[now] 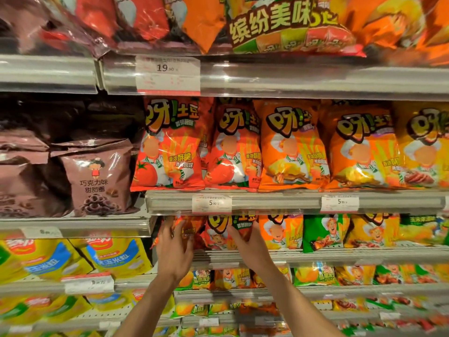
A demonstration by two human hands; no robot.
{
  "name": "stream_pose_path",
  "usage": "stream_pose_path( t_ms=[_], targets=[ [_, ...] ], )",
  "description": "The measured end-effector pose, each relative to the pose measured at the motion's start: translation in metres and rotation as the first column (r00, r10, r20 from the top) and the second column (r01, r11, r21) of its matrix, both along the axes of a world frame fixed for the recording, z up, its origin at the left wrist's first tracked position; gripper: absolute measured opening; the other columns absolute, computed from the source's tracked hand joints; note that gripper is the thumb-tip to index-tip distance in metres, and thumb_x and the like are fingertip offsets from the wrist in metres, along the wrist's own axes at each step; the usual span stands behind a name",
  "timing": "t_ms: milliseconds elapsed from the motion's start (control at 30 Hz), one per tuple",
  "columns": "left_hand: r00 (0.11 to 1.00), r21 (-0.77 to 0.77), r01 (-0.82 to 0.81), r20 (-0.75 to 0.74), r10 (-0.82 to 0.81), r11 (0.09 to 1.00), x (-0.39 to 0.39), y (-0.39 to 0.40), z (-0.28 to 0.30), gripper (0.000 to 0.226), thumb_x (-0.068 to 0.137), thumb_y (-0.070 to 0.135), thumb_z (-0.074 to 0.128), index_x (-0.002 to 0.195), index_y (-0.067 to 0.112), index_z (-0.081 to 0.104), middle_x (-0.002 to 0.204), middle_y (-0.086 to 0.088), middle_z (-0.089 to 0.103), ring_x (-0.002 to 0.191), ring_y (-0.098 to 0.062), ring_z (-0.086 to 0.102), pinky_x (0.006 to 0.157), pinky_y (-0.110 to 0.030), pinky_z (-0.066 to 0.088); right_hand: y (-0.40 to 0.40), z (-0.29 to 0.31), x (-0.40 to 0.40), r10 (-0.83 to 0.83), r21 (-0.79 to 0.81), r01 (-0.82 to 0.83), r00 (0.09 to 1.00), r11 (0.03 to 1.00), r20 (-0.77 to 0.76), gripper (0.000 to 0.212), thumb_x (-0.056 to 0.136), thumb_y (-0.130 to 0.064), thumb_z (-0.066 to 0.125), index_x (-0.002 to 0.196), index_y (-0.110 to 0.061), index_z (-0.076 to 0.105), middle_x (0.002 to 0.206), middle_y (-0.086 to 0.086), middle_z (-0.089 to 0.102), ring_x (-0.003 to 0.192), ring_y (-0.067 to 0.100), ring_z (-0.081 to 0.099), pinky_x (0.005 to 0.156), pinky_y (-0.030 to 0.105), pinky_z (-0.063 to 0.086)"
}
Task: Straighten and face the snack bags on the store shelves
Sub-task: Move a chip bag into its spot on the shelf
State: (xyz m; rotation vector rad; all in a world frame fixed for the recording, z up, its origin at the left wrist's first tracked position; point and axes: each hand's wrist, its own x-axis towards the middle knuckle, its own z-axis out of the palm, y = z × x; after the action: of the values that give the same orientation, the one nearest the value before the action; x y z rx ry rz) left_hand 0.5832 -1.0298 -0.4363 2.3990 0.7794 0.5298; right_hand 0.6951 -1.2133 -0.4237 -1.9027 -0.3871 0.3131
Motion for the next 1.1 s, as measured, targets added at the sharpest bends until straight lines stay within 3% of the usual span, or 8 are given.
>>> stream_pose_path(
  t_ms=[133, 367, 533, 600, 700, 900, 1033, 1100],
  targets=[
    [0.995, 0.009, -0.018, -0.093, 0.019, 1.0, 0.004, 0.006, 0.0, 0.061, 0.101, 0.036, 0.058, 0.157, 0.024, 0.037, 0.166, -0.018, 0.023, 0.155, -0.035, 0.017, 0.122, -0.048, 0.023, 0.003, 0.004, 0.009, -0.042, -0.066, 0.044, 0.999, 0.997, 0.023, 0.046, 0.096, -0.063, 0.054, 0.094, -0.018, 0.048, 0.069, -0.007, 0.048, 0.056, 0.006, 0.049, 0.054, 0.021, 0.04],
    [0.989, 0.075, 0.004, -0.149, 0.007, 0.997, 0.001, -0.001, -0.001, 0.061, 0.102, 0.037, 0.056, 0.158, 0.026, 0.036, 0.165, -0.015, 0.023, 0.149, -0.038, 0.022, 0.12, -0.048, 0.027, 0.009, 0.013, 0.012, -0.011, -0.121, 0.013, 1.0, 0.993, 0.02, 0.045, 0.099, -0.059, 0.051, 0.095, -0.014, 0.05, 0.066, -0.007, 0.046, 0.048, 0.0, 0.046, 0.05, 0.018, 0.036],
    [0.982, 0.186, 0.034, -0.189, 0.001, 0.982, -0.003, 0.009, -0.002, 0.064, 0.1, 0.036, 0.058, 0.159, 0.026, 0.035, 0.164, -0.02, 0.024, 0.139, -0.044, 0.034, 0.116, -0.051, 0.033, -0.005, -0.003, -0.01, -0.014, -0.127, 0.061, 0.939, 0.99, 0.344, 0.04, 0.1, -0.046, 0.059, 0.129, -0.024, 0.043, 0.117, 0.001, 0.059, 0.104, 0.021, 0.063, 0.074, 0.016, 0.045],
    [0.973, 0.187, 0.053, -0.23, -0.009, 0.981, -0.001, 0.008, -0.006, 0.069, 0.102, 0.04, 0.053, 0.163, 0.028, 0.023, 0.168, -0.017, 0.015, 0.145, -0.043, 0.025, 0.12, -0.048, 0.026, -0.006, -0.012, -0.015, 0.076, -0.289, 0.032, 0.933, 0.957, 0.353, 0.074, 0.102, -0.049, 0.052, 0.158, -0.013, 0.019, 0.156, 0.008, 0.04, 0.14, 0.026, 0.045, 0.102, 0.029, 0.048],
    [0.967, 0.133, 0.071, -0.251, -0.036, 0.989, 0.002, 0.006, -0.006, 0.07, 0.104, 0.044, 0.048, 0.164, 0.029, 0.015, 0.17, -0.016, 0.006, 0.153, -0.04, 0.011, 0.124, -0.046, 0.016, -0.004, -0.013, -0.012, 0.146, -0.398, -0.025, 0.95, 0.917, 0.277, 0.088, 0.103, -0.054, 0.047, 0.164, -0.017, -0.006, 0.169, 0.007, 0.018, 0.154, 0.027, 0.024, 0.121, 0.038, 0.034],
    [0.994, -0.012, 0.057, -0.088, -0.058, 0.998, -0.007, 0.005, 0.001, 0.058, 0.102, 0.037, 0.057, 0.156, 0.022, 0.041, 0.168, -0.014, 0.019, 0.154, -0.036, 0.014, 0.124, -0.049, 0.02, -0.012, 0.006, -0.006, 0.141, -0.245, -0.086, 0.965, 0.966, 0.22, 0.046, 0.1, -0.034, 0.063, 0.141, -0.019, 0.046, 0.109, -0.028, 0.049, 0.111, 0.011, 0.058, 0.081, 0.002, 0.04],
    [0.997, -0.086, 0.071, 0.028, -0.069, 0.994, -0.021, -0.001, 0.009, 0.053, 0.099, 0.033, 0.065, 0.145, 0.012, 0.053, 0.159, -0.014, 0.039, 0.148, -0.033, 0.031, 0.12, -0.048, 0.031, -0.03, 0.012, -0.012, 0.097, -0.144, -0.08, 0.988, 0.986, 0.119, 0.044, 0.101, -0.024, 0.06, 0.144, -0.021, 0.05, 0.133, -0.004, 0.062, 0.122, 0.016, 0.06, 0.103, 0.032, 0.051],
    [0.993, -0.126, 0.072, 0.105, -0.059, 0.989, -0.028, -0.003, 0.012, 0.05, 0.097, 0.028, 0.069, 0.141, 0.009, 0.056, 0.148, -0.013, 0.05, 0.14, -0.032, 0.043, 0.114, -0.047, 0.038, -0.045, 0.014, -0.021, 0.046, -0.081, -0.043, 0.998, 0.996, 0.037, 0.043, 0.102, -0.027, 0.061, 0.144, -0.022, 0.05, 0.134, -0.004, 0.062, 0.124, 0.012, 0.058, 0.102, 0.027, 0.048]
  ],
)
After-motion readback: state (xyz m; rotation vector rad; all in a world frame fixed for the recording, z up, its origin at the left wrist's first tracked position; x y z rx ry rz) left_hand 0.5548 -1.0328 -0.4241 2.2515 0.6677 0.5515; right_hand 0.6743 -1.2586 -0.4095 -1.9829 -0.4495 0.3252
